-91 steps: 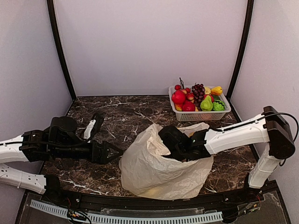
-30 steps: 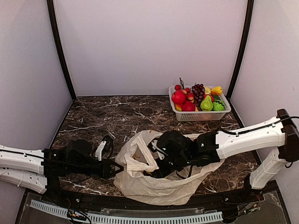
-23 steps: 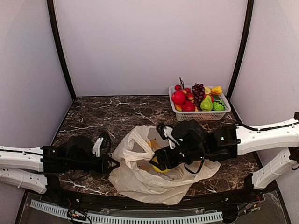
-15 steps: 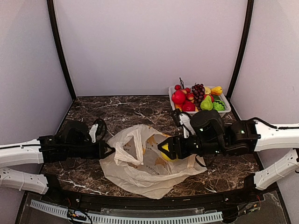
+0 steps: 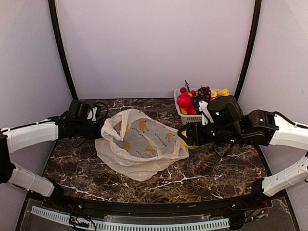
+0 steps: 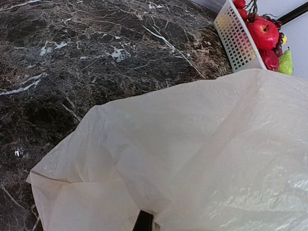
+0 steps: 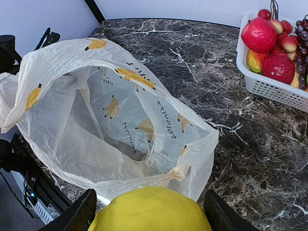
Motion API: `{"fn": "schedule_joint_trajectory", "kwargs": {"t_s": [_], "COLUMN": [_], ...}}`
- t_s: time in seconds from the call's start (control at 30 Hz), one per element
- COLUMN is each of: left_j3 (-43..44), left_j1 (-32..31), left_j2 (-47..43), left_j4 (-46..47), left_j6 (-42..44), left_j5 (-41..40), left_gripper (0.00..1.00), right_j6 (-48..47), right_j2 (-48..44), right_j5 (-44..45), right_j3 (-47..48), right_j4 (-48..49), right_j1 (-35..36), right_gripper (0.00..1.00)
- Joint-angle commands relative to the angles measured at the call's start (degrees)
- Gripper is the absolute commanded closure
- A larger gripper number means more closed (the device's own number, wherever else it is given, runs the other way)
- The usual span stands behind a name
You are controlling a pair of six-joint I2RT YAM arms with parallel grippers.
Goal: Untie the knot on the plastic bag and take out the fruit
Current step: Pick up the fake fruit from the takeout bag, then place the fake fruit in the bin.
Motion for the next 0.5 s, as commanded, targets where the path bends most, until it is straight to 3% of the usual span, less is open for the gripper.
{"fn": "schedule_joint_trajectory", "kwargs": {"t_s": [0.0,0.1,0.17,0.23,0.27,0.33,0.47], "left_j3": [3.90,6.35,6.73,7.10,7.31,8.40,9.79], "left_j1": [3.89,4.20,4.23,4.23,4.23,4.23,4.82], "left_j2": [5.41,7.24,6.23,4.24,3.41,0.52,-7.12], "left_j4": [3.59,2.32,1.42,-0.61,-1.82,-6.20,-15.29], "left_j6": [3.01,3.76,4.40,5.69,6.22,7.92,11.33], "left_j5": [5.68,6.23,5.88,4.48,3.78,0.70,-5.79], "left_gripper": [0.99,0.96,0.79,0.48,0.26,0.06,0.01], "right_j6": [-1.12,-1.31,-2.05,-3.05,-3.65,-4.65,-7.51], "right_j2": [0.00,-0.15,-0.28,-0.19,-0.17,-0.03,0.12], "right_j5": [1.20,0.59,0.18,-0.02,-0.11,-0.08,0.12], "right_j3": [2.41,3.23,4.02,5.13,5.71,7.31,10.64], "right_j4": [-2.21,-2.69,-3.17,-4.24,-4.92,-6.46,-8.62], "right_j1": [-2.56,-4.21,-5.37,-6.66,-7.33,-8.89,-12.85], "right_gripper": [0.71,0.71,0.71,0.70,0.70,0.70,0.70]}}
